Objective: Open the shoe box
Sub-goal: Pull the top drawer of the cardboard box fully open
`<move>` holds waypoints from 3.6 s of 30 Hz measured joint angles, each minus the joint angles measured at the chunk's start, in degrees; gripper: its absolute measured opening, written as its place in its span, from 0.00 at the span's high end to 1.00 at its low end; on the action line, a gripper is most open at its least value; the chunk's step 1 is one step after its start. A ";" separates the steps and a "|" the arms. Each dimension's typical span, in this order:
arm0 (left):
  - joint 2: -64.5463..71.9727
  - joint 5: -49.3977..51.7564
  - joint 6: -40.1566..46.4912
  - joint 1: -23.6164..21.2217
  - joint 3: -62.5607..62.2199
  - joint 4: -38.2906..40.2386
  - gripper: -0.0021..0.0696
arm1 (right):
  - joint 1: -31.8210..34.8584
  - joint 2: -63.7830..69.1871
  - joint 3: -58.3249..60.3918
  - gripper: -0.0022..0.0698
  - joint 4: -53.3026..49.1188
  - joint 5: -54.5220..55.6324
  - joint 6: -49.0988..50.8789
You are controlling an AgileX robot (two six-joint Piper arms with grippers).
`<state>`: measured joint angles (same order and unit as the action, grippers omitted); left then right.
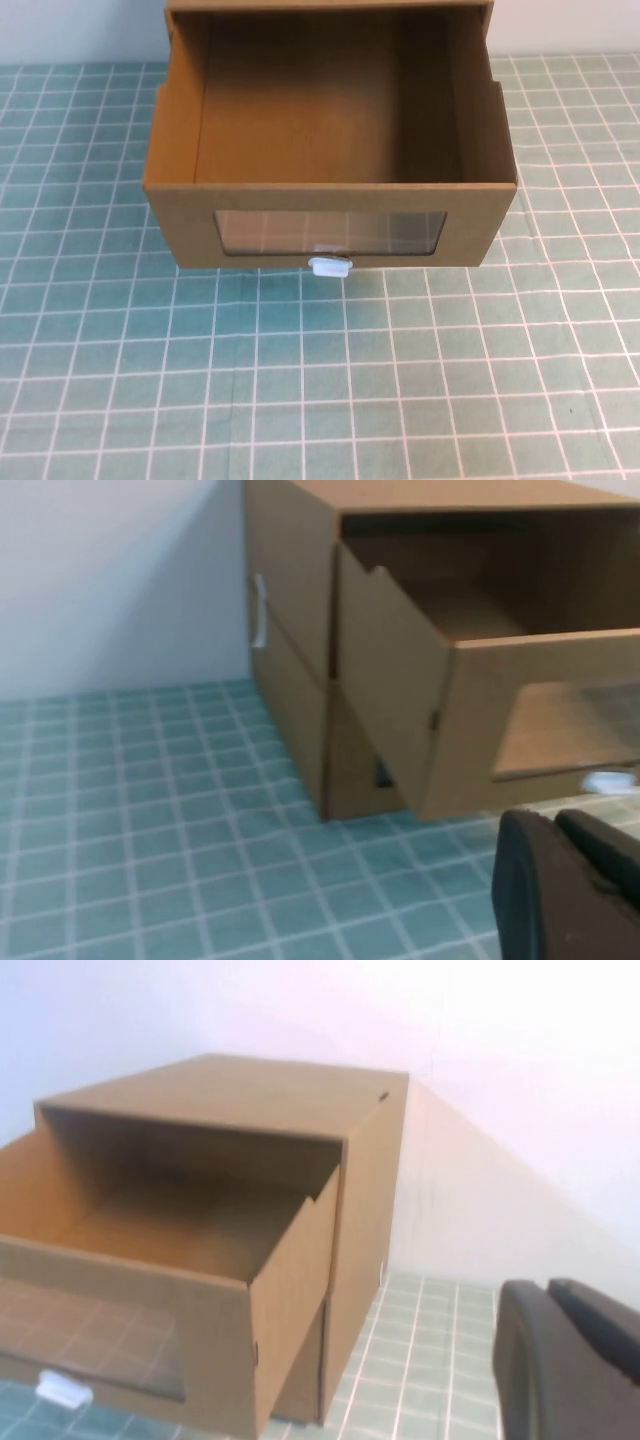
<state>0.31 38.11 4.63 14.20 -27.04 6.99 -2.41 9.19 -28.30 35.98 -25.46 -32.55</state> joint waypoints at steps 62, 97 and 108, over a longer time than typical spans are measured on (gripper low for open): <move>-0.93 -16.55 -0.44 0.00 28.51 -8.50 0.98 | 0.00 -0.18 12.82 0.99 0.03 -10.43 0.00; -0.93 -16.45 -0.44 0.00 28.51 -8.50 0.98 | -1.69 -9.68 23.80 0.99 -25.89 1.63 24.93; -0.93 -16.45 -0.44 0.00 28.51 -8.50 0.98 | -1.69 -9.90 29.63 0.99 -27.93 3.88 25.41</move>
<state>-0.62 21.66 4.19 14.20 1.48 -1.51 -4.09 -0.71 1.33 8.05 -21.58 -7.14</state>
